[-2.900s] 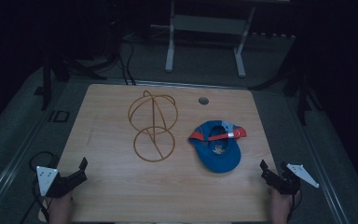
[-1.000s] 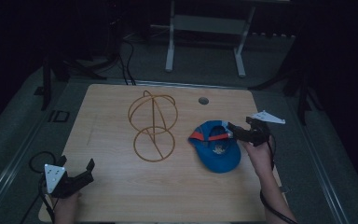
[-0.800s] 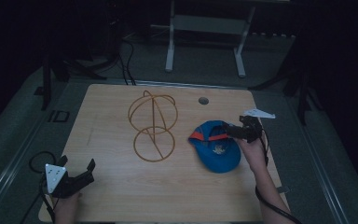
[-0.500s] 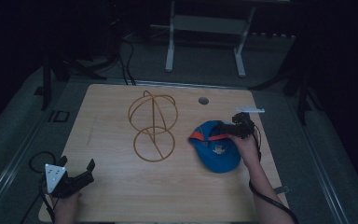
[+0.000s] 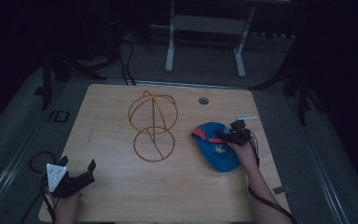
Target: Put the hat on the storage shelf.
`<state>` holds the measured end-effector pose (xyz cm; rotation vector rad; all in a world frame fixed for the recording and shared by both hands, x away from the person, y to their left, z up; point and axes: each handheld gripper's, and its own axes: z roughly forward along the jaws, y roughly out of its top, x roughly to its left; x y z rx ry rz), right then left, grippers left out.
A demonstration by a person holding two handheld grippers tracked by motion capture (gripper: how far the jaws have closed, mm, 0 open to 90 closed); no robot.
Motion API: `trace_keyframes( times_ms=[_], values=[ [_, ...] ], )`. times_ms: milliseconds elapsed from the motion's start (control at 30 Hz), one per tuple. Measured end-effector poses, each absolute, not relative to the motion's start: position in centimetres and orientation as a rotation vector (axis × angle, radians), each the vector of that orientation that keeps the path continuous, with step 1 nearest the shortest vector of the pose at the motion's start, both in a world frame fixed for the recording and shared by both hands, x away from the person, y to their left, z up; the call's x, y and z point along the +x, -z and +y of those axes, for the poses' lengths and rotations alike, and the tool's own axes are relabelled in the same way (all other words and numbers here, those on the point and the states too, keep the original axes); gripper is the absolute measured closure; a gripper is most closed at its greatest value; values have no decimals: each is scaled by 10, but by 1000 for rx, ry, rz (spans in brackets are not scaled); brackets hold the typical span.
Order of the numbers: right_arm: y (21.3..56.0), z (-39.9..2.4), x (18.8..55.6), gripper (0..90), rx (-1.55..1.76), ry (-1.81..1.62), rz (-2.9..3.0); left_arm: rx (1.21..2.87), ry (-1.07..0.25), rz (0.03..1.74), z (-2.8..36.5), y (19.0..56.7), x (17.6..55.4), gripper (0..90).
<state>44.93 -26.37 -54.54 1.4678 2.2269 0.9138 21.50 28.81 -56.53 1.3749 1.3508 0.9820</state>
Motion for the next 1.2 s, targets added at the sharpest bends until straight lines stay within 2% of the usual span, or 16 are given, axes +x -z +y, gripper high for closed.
trace_keyframes(
  times_ms=[367,567,633,867,1200],
  values=[
    [551,-259,446,602,1366,-819,2224,1381,-976,1352,287,565,215,18],
    [551,-252,442,838,1296,-818,2258,1390,-966,1366,285,564,215,18],
    [551,-249,441,878,1272,-795,2270,1398,-961,1367,285,564,215,18],
    [542,-253,437,893,1274,-836,2268,1411,-949,1362,283,563,215,18],
    [502,-264,420,893,1204,-965,2199,1454,-993,1310,274,560,215,18]
  ],
)
